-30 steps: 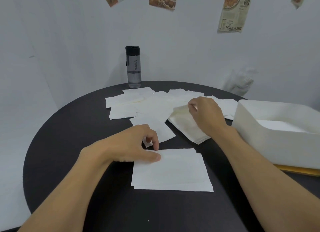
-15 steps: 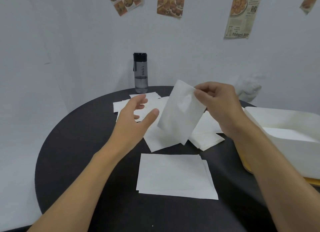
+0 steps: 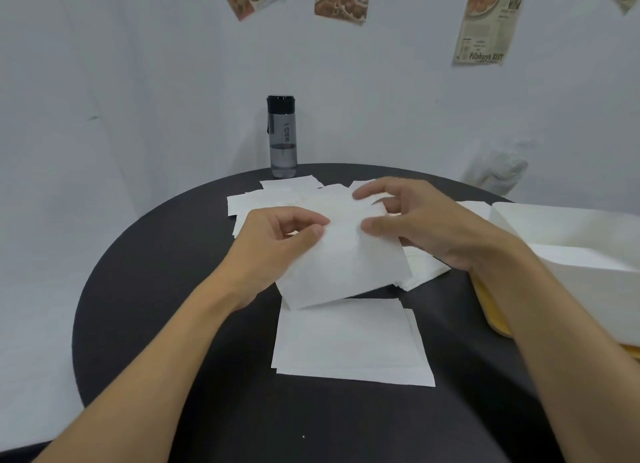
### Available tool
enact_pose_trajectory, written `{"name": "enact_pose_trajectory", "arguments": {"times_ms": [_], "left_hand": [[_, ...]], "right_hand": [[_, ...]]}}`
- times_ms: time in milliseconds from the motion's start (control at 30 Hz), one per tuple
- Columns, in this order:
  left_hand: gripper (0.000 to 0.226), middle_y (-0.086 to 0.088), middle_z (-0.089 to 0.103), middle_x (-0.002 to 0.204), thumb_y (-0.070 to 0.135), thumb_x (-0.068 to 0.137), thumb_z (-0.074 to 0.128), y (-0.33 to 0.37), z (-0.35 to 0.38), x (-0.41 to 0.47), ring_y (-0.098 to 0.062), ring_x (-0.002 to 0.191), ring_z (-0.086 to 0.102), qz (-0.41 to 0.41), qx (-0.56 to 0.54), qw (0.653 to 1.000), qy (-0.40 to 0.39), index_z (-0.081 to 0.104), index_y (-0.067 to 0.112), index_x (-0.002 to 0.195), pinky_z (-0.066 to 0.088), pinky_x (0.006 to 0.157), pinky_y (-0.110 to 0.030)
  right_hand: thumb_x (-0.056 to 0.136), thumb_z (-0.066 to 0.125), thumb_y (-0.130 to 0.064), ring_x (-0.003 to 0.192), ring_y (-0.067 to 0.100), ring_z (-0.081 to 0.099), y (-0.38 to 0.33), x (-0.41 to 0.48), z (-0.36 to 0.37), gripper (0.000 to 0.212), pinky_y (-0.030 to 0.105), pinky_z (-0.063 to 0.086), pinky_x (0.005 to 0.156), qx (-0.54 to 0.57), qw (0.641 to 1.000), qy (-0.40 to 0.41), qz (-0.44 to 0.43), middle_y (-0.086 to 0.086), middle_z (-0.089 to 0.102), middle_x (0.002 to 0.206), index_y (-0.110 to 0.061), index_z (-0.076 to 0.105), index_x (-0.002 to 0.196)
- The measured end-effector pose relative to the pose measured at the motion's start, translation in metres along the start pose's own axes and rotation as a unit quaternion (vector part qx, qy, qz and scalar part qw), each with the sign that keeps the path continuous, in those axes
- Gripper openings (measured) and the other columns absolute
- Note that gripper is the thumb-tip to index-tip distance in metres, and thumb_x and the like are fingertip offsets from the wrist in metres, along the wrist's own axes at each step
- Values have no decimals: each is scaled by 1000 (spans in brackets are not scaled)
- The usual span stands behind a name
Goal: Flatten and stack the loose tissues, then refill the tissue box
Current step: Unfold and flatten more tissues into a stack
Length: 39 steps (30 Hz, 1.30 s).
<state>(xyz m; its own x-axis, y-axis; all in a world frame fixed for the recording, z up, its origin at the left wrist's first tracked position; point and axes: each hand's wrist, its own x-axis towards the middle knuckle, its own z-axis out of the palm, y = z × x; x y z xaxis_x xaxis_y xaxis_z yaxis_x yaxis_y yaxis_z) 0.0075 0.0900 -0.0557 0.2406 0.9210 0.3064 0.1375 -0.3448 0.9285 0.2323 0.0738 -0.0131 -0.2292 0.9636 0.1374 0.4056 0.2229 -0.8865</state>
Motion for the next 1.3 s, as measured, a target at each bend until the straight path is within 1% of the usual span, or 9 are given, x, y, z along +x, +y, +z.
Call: {"name": "enact_pose_trajectory", "arguments": {"times_ms": [67, 167, 367, 567, 700, 767, 867, 1033, 1300], "left_hand": [[11, 1, 77, 90, 9, 93, 69, 1, 0, -1, -9, 81, 68, -17, -14, 999, -43, 77, 14, 96, 55, 78, -23], [8, 1, 73, 77, 7, 91, 71, 3, 0, -2, -8, 67, 65, -48, 10, 994, -94, 76, 11, 96, 52, 63, -18], [10, -3, 74, 86, 13, 85, 79, -4, -3, -3, -7, 67, 58, -39, 134, 968, -209, 78, 21, 91, 50, 69, -20], [12, 15, 62, 92, 32, 80, 81, -14, -1, -2, -8, 75, 50, -18, 286, 930, -230, 75, 36, 90, 47, 74, -25], [20, 13, 55, 115, 40, 85, 75, -22, 0, 0, -3, 112, 48, 10, 319, 934, -159, 69, 41, 103, 42, 96, -24], [29, 16, 52, 122, 44, 86, 73, -28, -1, 1, -5, 123, 43, 15, 348, 927, -141, 63, 41, 113, 38, 106, -31], [30, 17, 57, 121, 47, 86, 73, -34, -2, 3, -3, 120, 49, 7, 376, 918, -126, 62, 39, 113, 39, 108, -36], [24, 18, 62, 114, 44, 86, 74, -37, -3, 6, -5, 114, 54, 17, 387, 915, -110, 66, 36, 108, 46, 101, -34], [21, 18, 62, 114, 43, 87, 73, -39, -2, 6, -6, 113, 54, 20, 390, 915, -105, 65, 38, 106, 46, 101, -36]], "right_hand": [[89, 71, -11, 69, 10, 60, 1, -1, 1, 20, 20, 48, 63, -36, 999, -36, 15, 4, 58, 76, -20, 69, 107], [89, 72, -10, 70, 18, 66, 3, -5, -1, 13, 24, 53, 61, -63, 988, -129, 64, 12, 71, 83, -7, 69, 101], [84, 79, -28, 66, 13, 59, 9, -4, -1, 20, 26, 48, 64, -229, 944, -214, 104, 12, 73, 91, -13, 71, 95], [81, 77, -30, 72, 6, 59, 25, 8, -1, 13, 21, 45, 69, -249, 966, -27, 61, -3, 69, 80, -19, 71, 81], [86, 70, -22, 83, 13, 60, 48, 23, 6, 8, 24, 45, 70, -313, 943, 106, 43, -7, 63, 88, -19, 63, 84], [86, 69, -24, 94, 17, 60, 57, 27, 12, 7, 31, 47, 83, -334, 936, 99, 52, -8, 63, 94, -20, 64, 89], [84, 71, -34, 106, 11, 54, 57, 25, 22, 11, 33, 32, 95, -332, 940, 65, 38, -15, 65, 103, -27, 69, 92], [81, 74, -46, 99, 6, 56, 52, 25, 36, 20, 32, 25, 93, -323, 946, 27, 1, -15, 69, 104, -30, 73, 93], [87, 70, -22, 77, -1, 54, 50, 27, 44, 23, 33, 29, 89, -303, 953, 23, 12, -15, 68, 85, -28, 63, 107]]}}
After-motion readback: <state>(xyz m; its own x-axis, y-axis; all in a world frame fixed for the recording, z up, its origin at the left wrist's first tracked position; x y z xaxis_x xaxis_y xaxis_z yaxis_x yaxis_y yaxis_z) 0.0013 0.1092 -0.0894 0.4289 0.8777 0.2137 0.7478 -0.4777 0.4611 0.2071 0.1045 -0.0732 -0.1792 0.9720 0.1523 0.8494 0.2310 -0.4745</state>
